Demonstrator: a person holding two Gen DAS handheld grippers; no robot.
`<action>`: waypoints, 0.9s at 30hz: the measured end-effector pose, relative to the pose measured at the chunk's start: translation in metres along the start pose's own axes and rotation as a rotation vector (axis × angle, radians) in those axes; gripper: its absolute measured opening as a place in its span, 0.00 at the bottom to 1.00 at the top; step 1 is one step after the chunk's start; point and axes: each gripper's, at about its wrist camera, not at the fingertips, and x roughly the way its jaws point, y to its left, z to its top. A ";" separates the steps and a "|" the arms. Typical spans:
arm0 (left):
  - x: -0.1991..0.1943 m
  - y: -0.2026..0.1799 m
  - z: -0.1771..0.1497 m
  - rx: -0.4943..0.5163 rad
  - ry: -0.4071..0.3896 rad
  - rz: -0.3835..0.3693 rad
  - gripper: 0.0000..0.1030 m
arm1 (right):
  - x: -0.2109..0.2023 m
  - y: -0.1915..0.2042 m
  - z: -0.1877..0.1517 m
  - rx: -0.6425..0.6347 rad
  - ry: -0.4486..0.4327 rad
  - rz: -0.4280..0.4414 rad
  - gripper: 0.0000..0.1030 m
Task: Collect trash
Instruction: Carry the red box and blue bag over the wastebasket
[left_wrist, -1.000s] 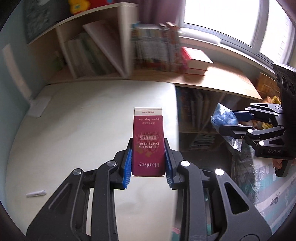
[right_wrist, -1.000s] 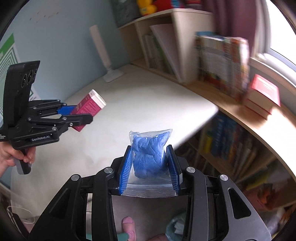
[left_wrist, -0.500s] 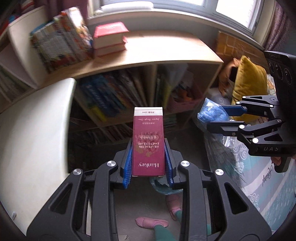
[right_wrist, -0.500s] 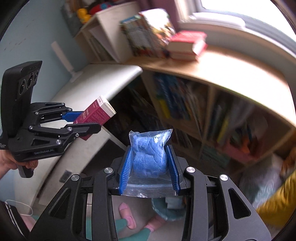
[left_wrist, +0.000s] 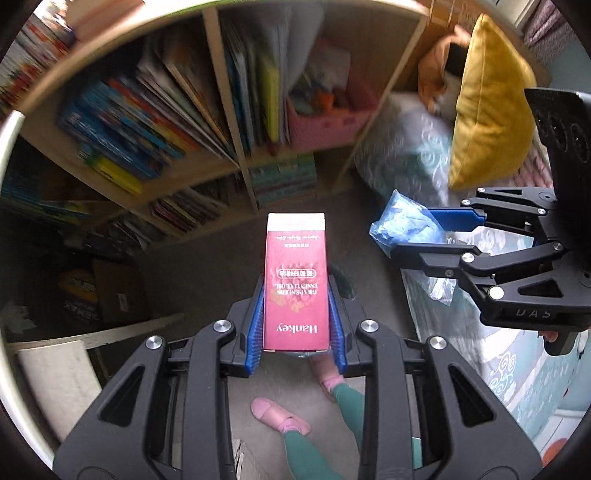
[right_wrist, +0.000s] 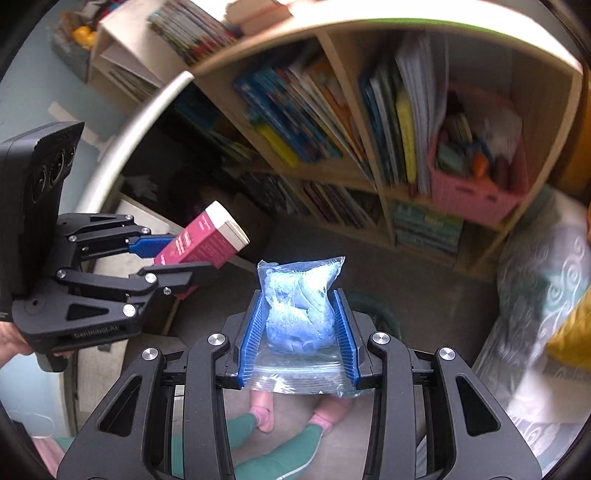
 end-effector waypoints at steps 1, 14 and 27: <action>0.011 0.000 -0.001 0.004 0.015 -0.011 0.26 | 0.009 -0.005 -0.005 0.017 0.010 -0.001 0.37; 0.170 0.004 -0.035 0.027 0.227 -0.062 0.26 | 0.131 -0.074 -0.062 0.167 0.129 -0.013 0.37; 0.273 0.002 -0.072 0.056 0.355 -0.105 0.26 | 0.225 -0.112 -0.100 0.189 0.227 -0.038 0.37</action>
